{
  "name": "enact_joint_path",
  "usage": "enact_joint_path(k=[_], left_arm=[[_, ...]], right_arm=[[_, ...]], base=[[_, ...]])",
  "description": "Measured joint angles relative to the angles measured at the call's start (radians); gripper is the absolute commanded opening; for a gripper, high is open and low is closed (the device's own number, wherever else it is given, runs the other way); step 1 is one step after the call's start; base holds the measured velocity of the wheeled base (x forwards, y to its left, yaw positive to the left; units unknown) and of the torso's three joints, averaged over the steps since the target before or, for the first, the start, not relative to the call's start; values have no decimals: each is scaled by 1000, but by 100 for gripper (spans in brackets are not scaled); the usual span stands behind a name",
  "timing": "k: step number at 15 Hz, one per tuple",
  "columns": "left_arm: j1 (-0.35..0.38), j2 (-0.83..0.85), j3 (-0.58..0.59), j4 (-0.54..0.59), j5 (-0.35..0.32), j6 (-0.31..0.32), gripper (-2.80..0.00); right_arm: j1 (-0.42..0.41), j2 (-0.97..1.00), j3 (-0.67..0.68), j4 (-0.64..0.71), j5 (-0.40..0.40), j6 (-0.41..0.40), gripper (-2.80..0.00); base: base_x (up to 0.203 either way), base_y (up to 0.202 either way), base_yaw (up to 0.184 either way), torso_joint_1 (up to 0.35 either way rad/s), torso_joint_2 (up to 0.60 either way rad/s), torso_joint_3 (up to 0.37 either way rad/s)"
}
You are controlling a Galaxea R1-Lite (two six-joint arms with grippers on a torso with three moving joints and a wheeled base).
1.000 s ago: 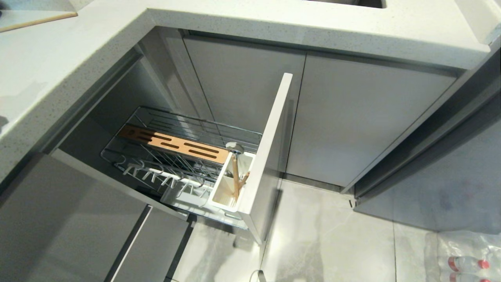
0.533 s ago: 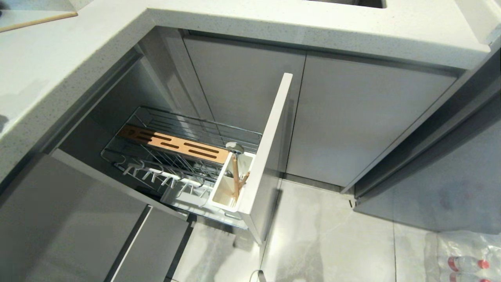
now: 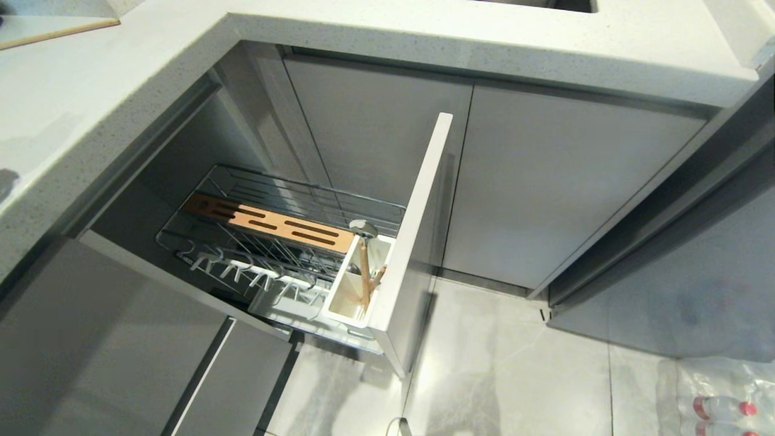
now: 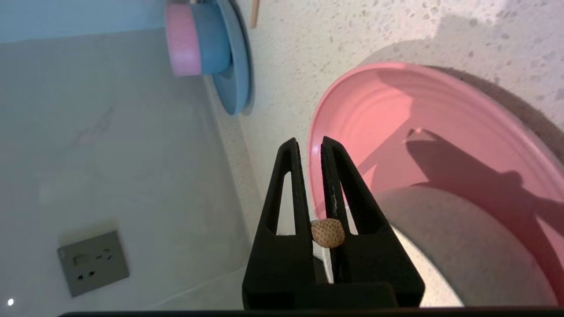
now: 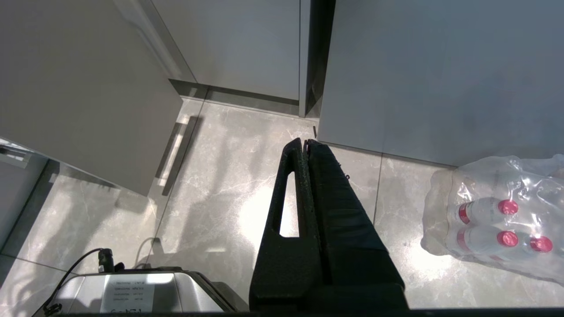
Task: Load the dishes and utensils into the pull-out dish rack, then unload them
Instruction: Take the spoon out of the cupboard
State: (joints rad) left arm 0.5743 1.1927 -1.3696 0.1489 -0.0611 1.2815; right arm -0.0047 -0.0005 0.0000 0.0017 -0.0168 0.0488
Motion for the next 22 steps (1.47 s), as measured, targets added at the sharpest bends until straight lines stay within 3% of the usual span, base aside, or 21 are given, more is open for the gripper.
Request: enact_joint_path(k=[22], left_arm=[[-10, 17, -3, 51, 2, 0, -280]], right_arm=[[0, 0, 0, 0, 0, 0, -280]], base=[[0, 0, 0, 0, 0, 0]])
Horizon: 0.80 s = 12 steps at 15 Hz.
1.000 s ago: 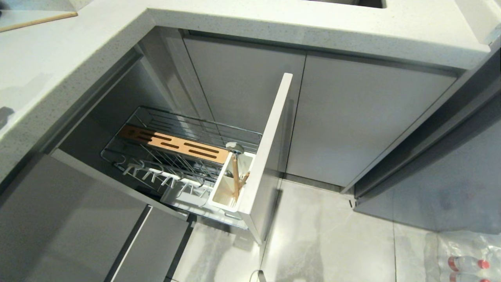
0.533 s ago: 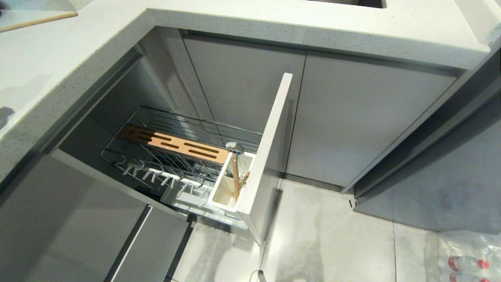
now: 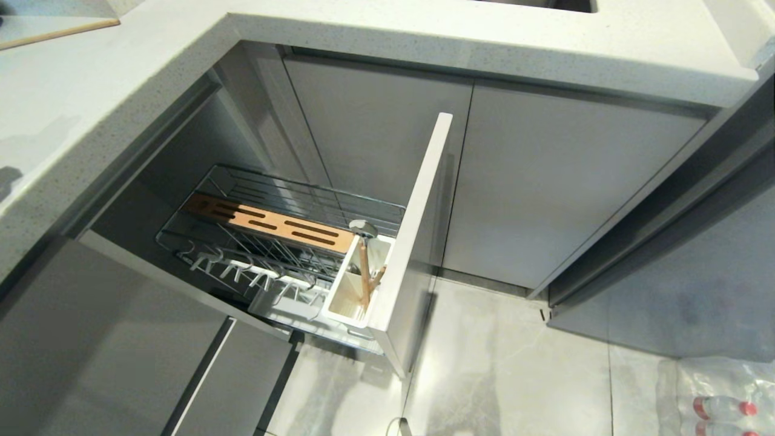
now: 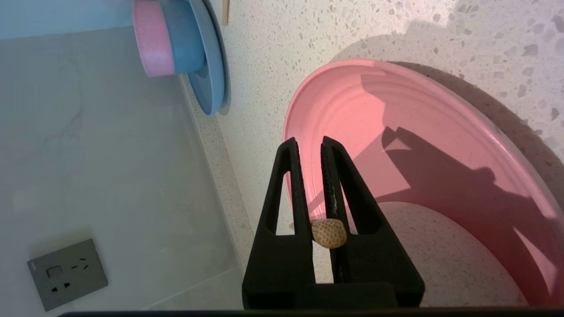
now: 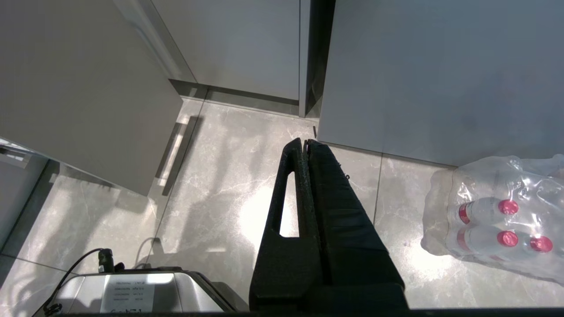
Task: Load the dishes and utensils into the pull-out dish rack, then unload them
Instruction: Take the spoon out of the cupboard
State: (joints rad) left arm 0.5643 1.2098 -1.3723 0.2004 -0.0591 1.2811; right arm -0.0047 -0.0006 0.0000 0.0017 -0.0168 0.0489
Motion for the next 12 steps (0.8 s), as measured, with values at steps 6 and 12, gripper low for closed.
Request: enact_joint_path(k=[6, 12], left_arm=[[0, 0, -2, 4, 1, 0, 0], [0, -1, -8, -6, 1, -2, 0]], right_arm=[[0, 0, 0, 0, 0, 0, -280], [0, 0, 0, 0, 0, 0, -280]], base=[[0, 0, 0, 0, 0, 0], [0, 0, 0, 0, 0, 0]])
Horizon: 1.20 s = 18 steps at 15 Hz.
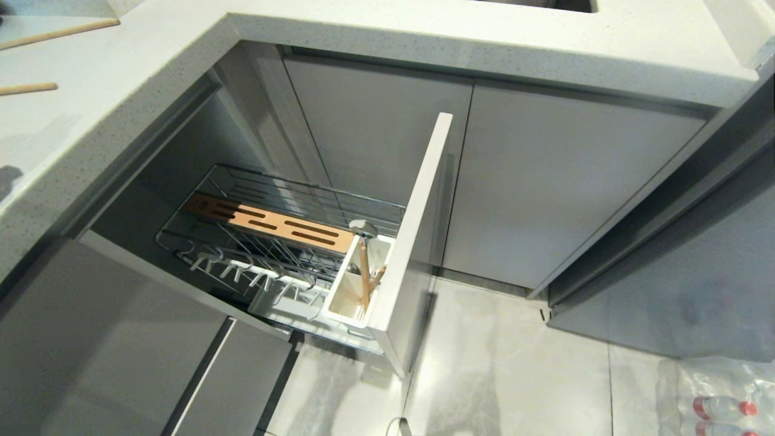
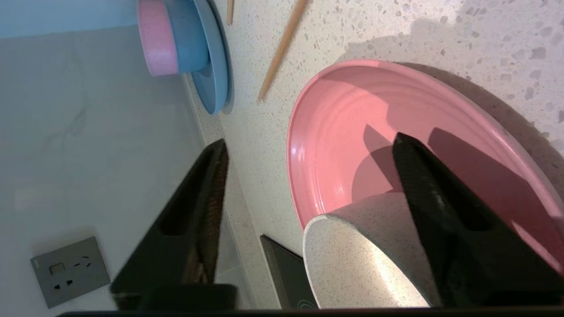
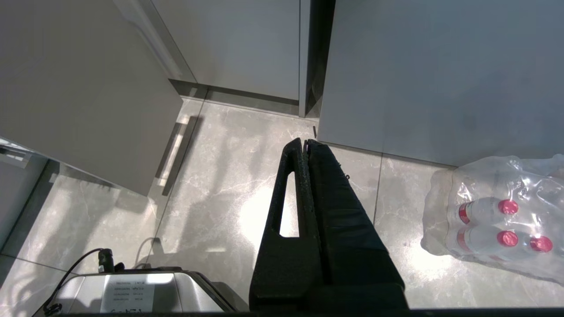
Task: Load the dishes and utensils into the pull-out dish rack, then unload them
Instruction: Take the spoon out of the cupboard
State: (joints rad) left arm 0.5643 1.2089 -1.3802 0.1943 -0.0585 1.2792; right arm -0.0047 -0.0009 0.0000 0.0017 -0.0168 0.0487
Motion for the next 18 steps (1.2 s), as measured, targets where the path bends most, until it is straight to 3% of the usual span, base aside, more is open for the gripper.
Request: enact_joint_path(k=[4, 7, 9, 10, 13, 16, 18], left_arm=[[-23, -4, -48, 5, 1, -79, 0], [-57, -3, -145, 28, 1, -247, 0], [-81, -2, -235, 91, -2, -401, 0], [-94, -2, -286, 133, -4, -496, -280], [-125, -4, -409, 240, -14, -810, -280], [-156, -21, -453, 263, -29, -1150, -280], [-189, -36, -459, 281, -45, -1411, -280]], right_arm=[[0, 0, 0, 0, 0, 0, -280], [0, 0, 0, 0, 0, 0, -280], [0, 0, 0, 0, 0, 0, -280], [0, 0, 0, 0, 0, 0, -280], [0, 0, 0, 0, 0, 0, -280], [0, 0, 0, 0, 0, 0, -280], [0, 0, 0, 0, 0, 0, -280]], base=[[0, 0, 0, 0, 0, 0], [0, 0, 0, 0, 0, 0], [0, 0, 0, 0, 0, 0], [0, 0, 0, 0, 0, 0], [0, 0, 0, 0, 0, 0], [0, 0, 0, 0, 0, 0], [0, 0, 0, 0, 0, 0]])
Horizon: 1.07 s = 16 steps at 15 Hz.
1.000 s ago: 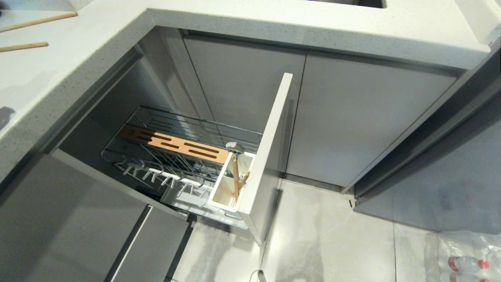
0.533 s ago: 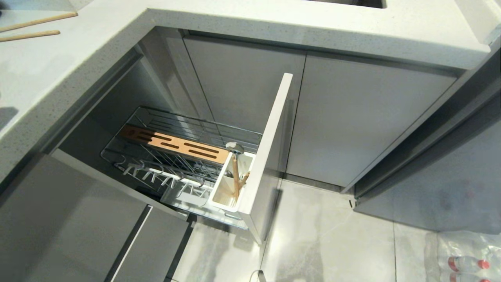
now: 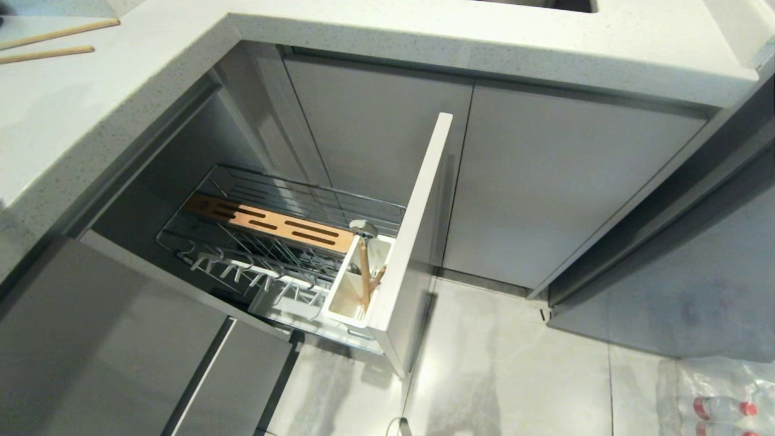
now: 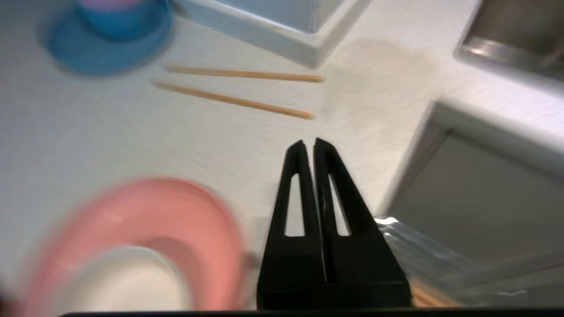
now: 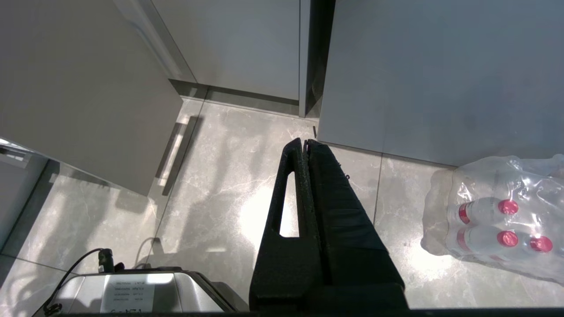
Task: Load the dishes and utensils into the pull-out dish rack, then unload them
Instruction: Take the spoon out of the cupboard
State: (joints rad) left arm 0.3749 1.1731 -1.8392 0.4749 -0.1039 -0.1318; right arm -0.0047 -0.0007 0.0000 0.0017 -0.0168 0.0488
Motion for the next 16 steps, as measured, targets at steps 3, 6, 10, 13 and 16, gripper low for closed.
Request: enact_joint_path(k=[3, 6, 10, 13, 16], left_arm=[[-80, -8, 4, 60, -71, -384, -280], [-217, 26, 8, 101, -115, -522, -280], [-462, 135, 19, 176, 34, -555, -280], [-716, 247, 27, 206, 304, -616, -280], [-936, 375, 44, 213, 547, -767, -280]], right_arm=[[0, 0, 0, 0, 0, 0, -280], [0, 0, 0, 0, 0, 0, -280], [0, 0, 0, 0, 0, 0, -280], [0, 0, 0, 0, 0, 0, -280], [0, 0, 0, 0, 0, 0, -280]], base=[[0, 0, 0, 0, 0, 0], [0, 0, 0, 0, 0, 0], [0, 0, 0, 0, 0, 0], [0, 0, 0, 0, 0, 0], [0, 0, 0, 0, 0, 0]])
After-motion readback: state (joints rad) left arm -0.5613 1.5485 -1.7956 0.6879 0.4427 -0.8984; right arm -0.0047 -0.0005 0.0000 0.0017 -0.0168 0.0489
